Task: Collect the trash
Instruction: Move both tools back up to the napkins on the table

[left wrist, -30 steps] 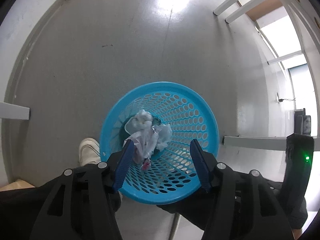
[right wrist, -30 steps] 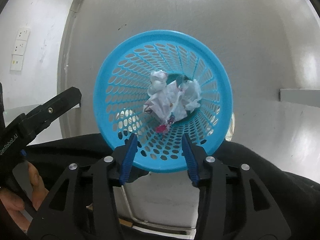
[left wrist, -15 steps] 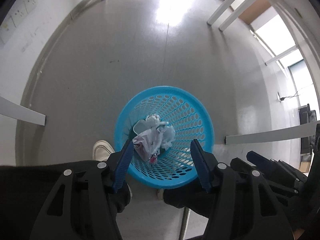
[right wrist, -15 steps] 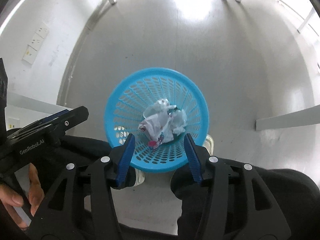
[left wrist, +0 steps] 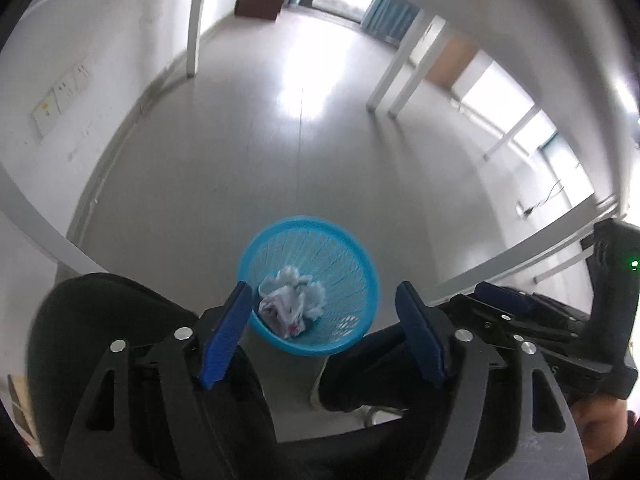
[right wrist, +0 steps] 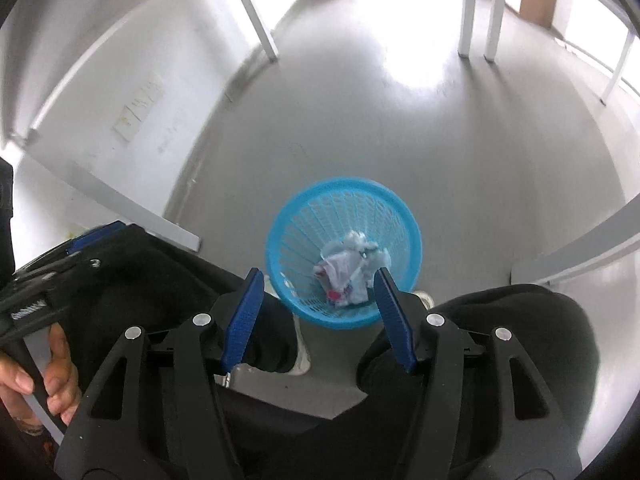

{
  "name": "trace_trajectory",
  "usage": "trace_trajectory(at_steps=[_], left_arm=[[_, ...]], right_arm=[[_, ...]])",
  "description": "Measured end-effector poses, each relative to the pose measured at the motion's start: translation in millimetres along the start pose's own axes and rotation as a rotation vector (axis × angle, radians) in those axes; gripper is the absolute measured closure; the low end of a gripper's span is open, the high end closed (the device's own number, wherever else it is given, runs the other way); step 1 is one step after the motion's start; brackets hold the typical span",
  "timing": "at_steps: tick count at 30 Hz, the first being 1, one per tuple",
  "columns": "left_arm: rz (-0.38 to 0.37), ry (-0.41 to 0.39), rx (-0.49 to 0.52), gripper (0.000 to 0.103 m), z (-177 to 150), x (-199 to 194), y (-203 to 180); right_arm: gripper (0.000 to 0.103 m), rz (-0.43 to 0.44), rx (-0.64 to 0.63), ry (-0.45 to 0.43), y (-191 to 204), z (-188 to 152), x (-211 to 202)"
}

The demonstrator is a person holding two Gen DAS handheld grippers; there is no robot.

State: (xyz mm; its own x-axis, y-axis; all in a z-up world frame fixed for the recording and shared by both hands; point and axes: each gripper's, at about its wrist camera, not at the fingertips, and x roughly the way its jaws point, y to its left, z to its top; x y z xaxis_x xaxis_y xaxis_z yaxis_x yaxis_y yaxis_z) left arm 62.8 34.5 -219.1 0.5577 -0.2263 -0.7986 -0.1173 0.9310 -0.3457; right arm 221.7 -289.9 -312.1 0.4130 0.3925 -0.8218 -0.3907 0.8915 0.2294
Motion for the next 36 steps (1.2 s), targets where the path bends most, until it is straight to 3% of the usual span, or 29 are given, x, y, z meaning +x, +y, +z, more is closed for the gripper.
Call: trace_trajectory(at_steps=[2,4,10,13,18,26,36], left_arm=[[0.001,-0.044,0.014,0.023,-1,-21,-6],[0.007,-0.104,0.042,0.021,-4,-44,-12],[0.031,-0.257,0.131,0.01,1,-97,-29],[0.006,-0.321,0.171,0.006,9,-119,-39],[0.032,-0.409,0.248,0.006,25,-147,-57],[0.059,-0.449,0.326,0.006,66,-153,-82],[0.062,-0.353,0.338,0.006,136,-126,-93]], right_arm=[[0.046,0.008,-0.021,-0.062,6,-1,-26],[0.037,0.004,-0.037,-0.115,11,-4,-48],[0.029,-0.01,-0.042,-0.294,16,-4,-122],[0.025,0.005,-0.049,-0.359,19,8,-155],[0.016,0.02,-0.038,-0.473,18,40,-208],[0.009,-0.001,-0.044,-0.567,20,105,-235],[0.009,-0.013,-0.056,-0.568,17,193,-228]])
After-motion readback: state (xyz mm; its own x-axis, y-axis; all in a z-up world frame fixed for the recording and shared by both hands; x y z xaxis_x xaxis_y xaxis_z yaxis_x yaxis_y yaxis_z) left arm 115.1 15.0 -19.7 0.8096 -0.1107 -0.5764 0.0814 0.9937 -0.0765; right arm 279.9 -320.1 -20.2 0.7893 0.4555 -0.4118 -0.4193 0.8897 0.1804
